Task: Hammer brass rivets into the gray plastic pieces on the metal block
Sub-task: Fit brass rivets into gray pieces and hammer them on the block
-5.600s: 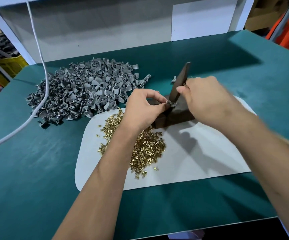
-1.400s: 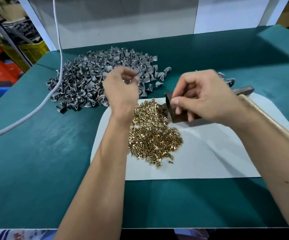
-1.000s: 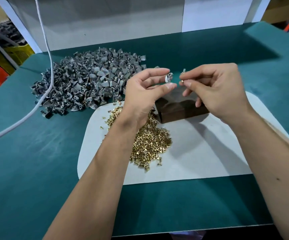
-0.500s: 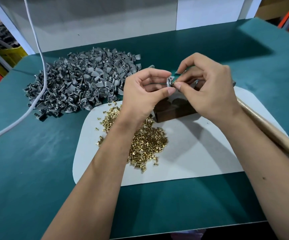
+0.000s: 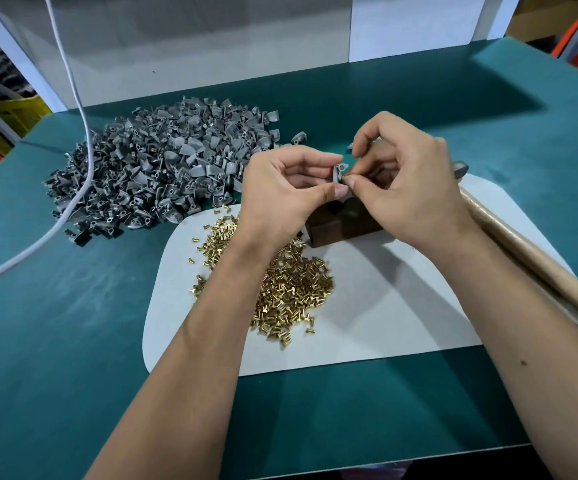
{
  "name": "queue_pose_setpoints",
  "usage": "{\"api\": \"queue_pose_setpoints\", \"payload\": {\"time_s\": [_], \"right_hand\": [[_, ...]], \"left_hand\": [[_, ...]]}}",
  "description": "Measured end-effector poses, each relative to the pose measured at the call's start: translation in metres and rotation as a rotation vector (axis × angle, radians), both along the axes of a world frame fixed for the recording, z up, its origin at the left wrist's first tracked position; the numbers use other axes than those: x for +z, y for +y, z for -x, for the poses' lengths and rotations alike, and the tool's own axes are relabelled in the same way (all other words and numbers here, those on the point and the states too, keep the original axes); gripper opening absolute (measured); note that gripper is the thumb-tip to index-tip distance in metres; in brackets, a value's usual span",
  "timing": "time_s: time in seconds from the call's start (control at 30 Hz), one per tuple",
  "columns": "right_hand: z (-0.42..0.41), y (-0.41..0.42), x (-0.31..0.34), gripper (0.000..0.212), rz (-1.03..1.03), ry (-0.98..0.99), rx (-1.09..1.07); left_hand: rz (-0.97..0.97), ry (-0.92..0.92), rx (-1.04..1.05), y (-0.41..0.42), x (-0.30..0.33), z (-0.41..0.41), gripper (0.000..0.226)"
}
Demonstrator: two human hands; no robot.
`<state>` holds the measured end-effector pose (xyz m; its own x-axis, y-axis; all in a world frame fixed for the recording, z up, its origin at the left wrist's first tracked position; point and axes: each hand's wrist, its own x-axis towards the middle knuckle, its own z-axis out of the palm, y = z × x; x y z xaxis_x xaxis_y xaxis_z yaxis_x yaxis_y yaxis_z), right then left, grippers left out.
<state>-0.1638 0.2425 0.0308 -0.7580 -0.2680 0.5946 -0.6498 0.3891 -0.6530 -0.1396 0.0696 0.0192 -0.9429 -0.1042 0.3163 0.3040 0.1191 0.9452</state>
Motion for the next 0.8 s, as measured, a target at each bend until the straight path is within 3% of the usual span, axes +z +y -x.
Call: {"api": "queue_pose_setpoints", "payload": {"time_s": [0.4, 0.8], "right_hand": [[-0.007, -0.005, -0.001, 0.036, -0.014, -0.027, -0.074], [0.002, 0.01, 0.006, 0.022, 0.037, -0.102, -0.098]], "left_hand": [[0.085, 0.023, 0.019, 0.001, 0.002, -0.004, 0.038], [-0.016, 0.06, 0.048, -0.006, -0.003, 0.002, 0.034]]}}
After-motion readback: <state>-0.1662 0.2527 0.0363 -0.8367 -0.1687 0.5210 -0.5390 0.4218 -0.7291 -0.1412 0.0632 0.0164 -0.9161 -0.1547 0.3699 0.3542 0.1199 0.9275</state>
